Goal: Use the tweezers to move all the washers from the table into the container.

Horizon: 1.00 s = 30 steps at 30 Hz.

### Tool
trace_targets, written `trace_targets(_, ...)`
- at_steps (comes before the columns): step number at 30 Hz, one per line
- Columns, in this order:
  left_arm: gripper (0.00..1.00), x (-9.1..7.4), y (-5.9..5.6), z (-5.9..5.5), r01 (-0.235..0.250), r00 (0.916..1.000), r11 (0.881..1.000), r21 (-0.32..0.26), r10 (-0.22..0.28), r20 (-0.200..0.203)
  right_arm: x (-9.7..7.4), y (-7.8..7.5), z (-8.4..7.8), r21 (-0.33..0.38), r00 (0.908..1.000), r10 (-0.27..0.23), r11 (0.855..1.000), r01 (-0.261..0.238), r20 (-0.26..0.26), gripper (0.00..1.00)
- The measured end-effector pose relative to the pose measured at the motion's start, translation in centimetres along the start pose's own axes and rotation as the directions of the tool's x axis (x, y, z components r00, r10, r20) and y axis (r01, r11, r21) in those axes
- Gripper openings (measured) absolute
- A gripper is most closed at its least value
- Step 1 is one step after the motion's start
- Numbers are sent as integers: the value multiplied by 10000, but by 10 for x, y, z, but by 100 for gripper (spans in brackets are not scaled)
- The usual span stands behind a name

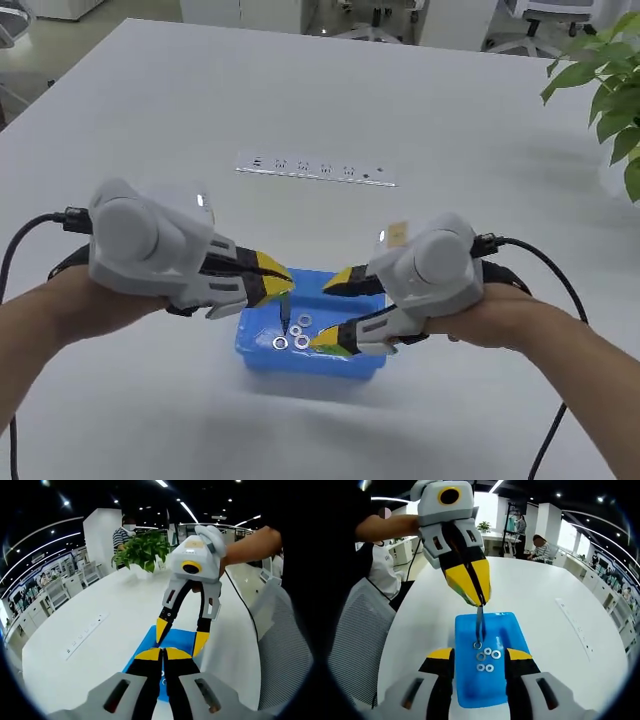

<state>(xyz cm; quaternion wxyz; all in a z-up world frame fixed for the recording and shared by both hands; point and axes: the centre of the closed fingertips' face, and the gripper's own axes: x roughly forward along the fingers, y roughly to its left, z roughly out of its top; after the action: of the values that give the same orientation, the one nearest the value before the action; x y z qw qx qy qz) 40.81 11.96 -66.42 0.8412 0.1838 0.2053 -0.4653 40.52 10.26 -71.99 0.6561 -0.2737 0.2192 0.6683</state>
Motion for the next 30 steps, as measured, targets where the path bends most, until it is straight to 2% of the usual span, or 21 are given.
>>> trace_targets(15, 4, -9, -9, 25, 154, 9994, 9999, 24, -155, 301, -31, 5, -10, 701, 9969, -773, 9946, 761, 140, 46)
trace_targets(30, 4, -20, -23, 37, 466, 9978, 9989, 37, -468, 464, -59, 17, -24, 1383, 9883, -1515, 9793, 1479, 155, 51)
